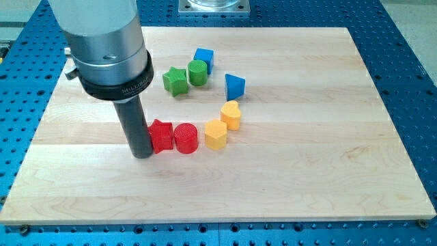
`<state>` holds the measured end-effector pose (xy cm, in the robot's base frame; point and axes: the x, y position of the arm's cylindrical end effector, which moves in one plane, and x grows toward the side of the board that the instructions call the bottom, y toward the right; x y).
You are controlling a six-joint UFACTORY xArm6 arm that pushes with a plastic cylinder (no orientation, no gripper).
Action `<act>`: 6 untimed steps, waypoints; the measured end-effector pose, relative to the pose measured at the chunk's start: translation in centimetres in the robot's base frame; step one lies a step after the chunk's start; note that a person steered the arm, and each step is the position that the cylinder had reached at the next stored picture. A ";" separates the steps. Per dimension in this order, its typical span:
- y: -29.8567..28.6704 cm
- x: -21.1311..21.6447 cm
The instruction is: Move the arm top left side of the yellow hexagon
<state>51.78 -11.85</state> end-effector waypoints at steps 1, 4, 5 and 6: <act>0.0 0.0; -6.7 -9.3; -1.9 -10.4; 3.1 -10.0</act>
